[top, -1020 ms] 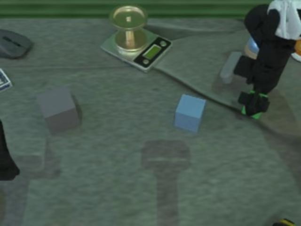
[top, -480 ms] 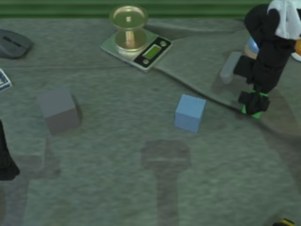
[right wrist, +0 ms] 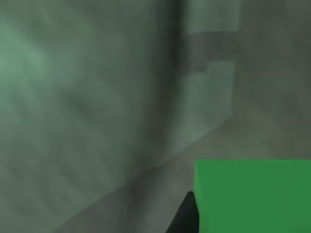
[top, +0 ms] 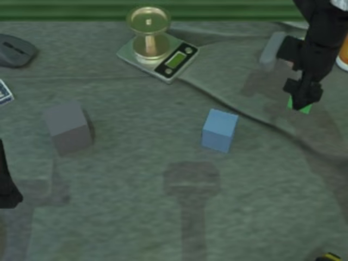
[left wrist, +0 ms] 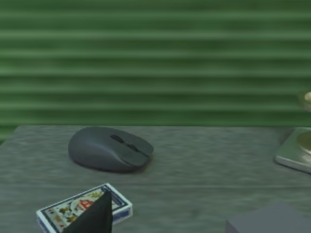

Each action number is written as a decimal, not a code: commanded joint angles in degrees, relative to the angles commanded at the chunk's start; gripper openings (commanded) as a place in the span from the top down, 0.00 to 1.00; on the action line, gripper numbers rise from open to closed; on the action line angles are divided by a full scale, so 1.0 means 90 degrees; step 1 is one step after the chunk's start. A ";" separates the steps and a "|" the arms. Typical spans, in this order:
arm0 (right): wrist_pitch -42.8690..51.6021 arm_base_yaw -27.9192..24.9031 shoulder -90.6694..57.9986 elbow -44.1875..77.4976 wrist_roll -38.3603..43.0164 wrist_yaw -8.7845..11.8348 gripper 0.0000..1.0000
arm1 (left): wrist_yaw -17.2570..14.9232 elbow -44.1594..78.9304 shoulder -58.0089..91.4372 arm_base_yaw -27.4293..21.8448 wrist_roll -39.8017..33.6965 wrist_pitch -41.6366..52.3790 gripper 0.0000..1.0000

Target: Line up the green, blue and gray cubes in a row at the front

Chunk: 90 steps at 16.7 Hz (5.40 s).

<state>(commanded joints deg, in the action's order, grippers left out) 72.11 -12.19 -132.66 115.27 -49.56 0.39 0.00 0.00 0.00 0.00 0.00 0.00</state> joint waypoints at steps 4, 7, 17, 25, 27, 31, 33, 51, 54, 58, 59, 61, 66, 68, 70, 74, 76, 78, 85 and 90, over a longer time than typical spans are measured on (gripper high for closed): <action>0.0004 0.0031 -0.0012 0.0004 0.0010 0.0001 1.00 | 0.0000 0.0000 0.0000 0.0000 0.0000 0.0000 0.00; -0.0079 -0.0185 0.0218 -0.0227 0.0020 0.0003 1.00 | 0.0000 0.0000 0.0000 0.0000 0.0000 0.0000 0.00; -0.0942 -0.2955 0.2979 -0.4059 0.0300 0.0043 1.00 | 0.0000 0.0000 0.0000 0.0000 0.0000 0.0000 0.00; -0.1107 -0.3443 0.3453 -0.4598 0.0344 0.0048 1.00 | 0.0000 0.0000 0.0000 0.0000 0.0000 0.0000 0.00; -0.1347 -0.3458 0.3382 -0.4765 0.0336 0.0043 1.00 | 0.0000 0.0000 0.0000 0.0000 0.0000 0.0000 0.00; -0.2396 -0.3458 0.3065 -0.5401 0.0363 0.0044 1.00 | 0.0000 0.0000 0.0000 0.0000 0.0000 0.0000 0.00; -0.2754 -0.3468 0.2930 -0.5657 0.0363 0.0041 1.00 | 0.0000 0.0000 0.0000 0.0000 0.0000 0.0000 0.00; -0.2844 -0.3476 0.2888 -0.5732 0.0359 0.0040 0.02 | 0.0000 0.0000 0.0000 0.0000 0.0000 0.0000 0.00; -0.2844 -0.3476 0.2888 -0.5732 0.0359 0.0040 0.00 | 0.0000 0.0000 0.0000 0.0000 0.0000 0.0000 0.00; -0.2844 -0.3476 0.2888 -0.5732 0.0359 0.0040 0.00 | 0.0000 0.0000 0.0000 0.0000 0.0000 0.0000 0.00; -0.2844 -0.3476 0.2888 -0.5732 0.0359 0.0040 0.00 | 0.0000 0.0000 0.0000 0.0000 0.0000 0.0000 0.00; -0.2822 -0.3475 0.2898 -0.5711 0.0352 0.0040 0.00 | 0.0000 0.0000 0.0000 0.0000 0.0000 0.0000 0.00; -0.1838 -0.3500 0.3219 -0.5096 0.0320 0.0041 0.00 | 0.0000 0.0000 0.0000 0.0000 0.0000 0.0000 0.00; -0.1360 -0.3501 0.3390 -0.4815 0.0317 0.0044 0.00 | 0.0000 0.0000 0.0000 0.0000 0.0000 0.0000 0.00; -0.1133 -0.3500 0.3518 -0.4654 0.0317 0.0043 0.00 | 0.0000 0.0000 0.0000 0.0000 0.0000 0.0000 0.00; -0.1133 -0.3490 0.3506 -0.4659 0.0318 0.0042 0.00 | 0.0000 0.0000 0.0000 0.0000 0.0000 0.0000 0.00; -0.1095 -0.3475 0.3426 -0.4574 0.0324 0.0040 0.00 | 0.0000 0.0000 0.0000 0.0000 0.0000 0.0000 0.00; -0.0944 -0.3410 0.3125 -0.4224 0.0358 0.0029 0.00 | 0.0000 0.0000 0.0000 0.0000 0.0000 0.0000 0.00; 0.0077 -0.2833 0.1076 -0.1180 0.0729 -0.0014 0.00 | 0.0000 0.0000 0.0000 0.0000 0.0000 0.0000 0.00; 0.0754 -0.2306 -0.0322 0.1042 0.1101 -0.0054 0.00 | 0.0000 0.0000 0.0000 0.0000 0.0000 0.0000 0.00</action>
<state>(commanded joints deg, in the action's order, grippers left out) 78.89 -32.94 -135.56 124.64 -39.65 -0.09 0.00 0.00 0.00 0.00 0.00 0.00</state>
